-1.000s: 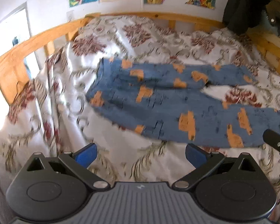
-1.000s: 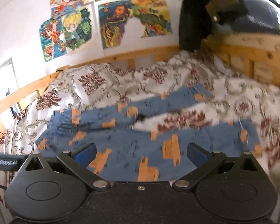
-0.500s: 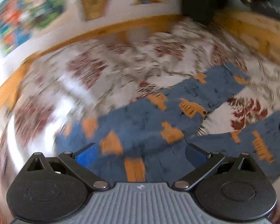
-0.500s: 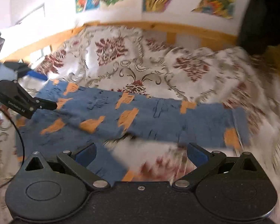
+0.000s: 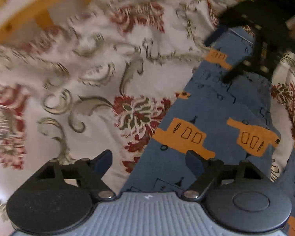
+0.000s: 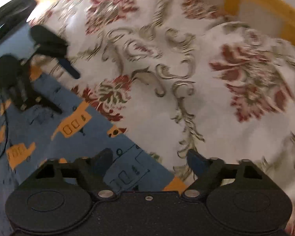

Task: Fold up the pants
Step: 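Lower both grippers onto the pants waistband and close on it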

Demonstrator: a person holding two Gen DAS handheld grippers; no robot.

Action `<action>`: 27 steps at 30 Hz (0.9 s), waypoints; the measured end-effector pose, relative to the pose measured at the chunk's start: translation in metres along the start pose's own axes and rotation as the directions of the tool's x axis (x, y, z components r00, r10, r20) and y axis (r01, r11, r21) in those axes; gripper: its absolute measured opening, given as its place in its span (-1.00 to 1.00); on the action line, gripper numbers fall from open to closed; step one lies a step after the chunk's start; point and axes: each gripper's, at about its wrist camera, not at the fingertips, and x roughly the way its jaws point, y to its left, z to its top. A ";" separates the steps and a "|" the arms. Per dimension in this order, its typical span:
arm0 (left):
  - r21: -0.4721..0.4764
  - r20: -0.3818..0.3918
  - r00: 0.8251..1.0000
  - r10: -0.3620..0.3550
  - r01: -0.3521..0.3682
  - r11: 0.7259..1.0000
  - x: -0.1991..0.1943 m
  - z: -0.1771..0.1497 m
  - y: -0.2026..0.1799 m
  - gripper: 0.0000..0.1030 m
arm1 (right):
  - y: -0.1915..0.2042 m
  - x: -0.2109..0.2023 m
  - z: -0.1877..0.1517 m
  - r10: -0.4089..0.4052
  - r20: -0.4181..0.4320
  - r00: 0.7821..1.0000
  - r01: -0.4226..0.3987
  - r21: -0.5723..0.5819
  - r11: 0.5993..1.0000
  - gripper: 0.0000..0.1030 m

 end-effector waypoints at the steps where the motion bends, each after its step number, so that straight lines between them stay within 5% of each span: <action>1: -0.006 -0.024 0.999 -0.027 0.027 1.000 0.006 0.002 0.007 0.52 | -0.002 0.002 0.003 0.021 -0.015 1.000 -0.021 -0.016 1.000 0.37; 9: 0.014 -0.170 0.975 -0.142 0.146 0.989 0.034 0.007 0.027 0.18 | 0.002 0.016 0.009 0.050 -0.126 0.991 -0.063 -0.107 0.992 -0.02; 13: 0.056 -0.206 0.972 -0.114 0.128 0.990 0.037 0.010 0.020 -0.08 | 0.009 0.014 0.008 0.000 -0.121 0.993 -0.017 -0.135 0.991 -0.91; 15: 0.059 -0.210 0.974 -0.090 0.105 0.993 0.037 0.011 0.015 -0.51 | 0.015 0.013 0.006 -0.018 -0.105 0.994 0.003 -0.145 0.989 -0.99; 18: 0.050 -0.209 0.977 -0.029 0.041 0.998 0.032 0.013 0.007 -0.87 | 0.030 0.007 -0.001 -0.086 -0.051 0.995 0.075 -0.189 0.979 -1.00; 27: -0.057 -0.126 0.984 0.127 -0.135 0.989 0.003 0.017 0.005 -0.95 | 0.025 0.007 0.022 -0.309 0.070 0.949 0.316 -0.175 0.932 -1.00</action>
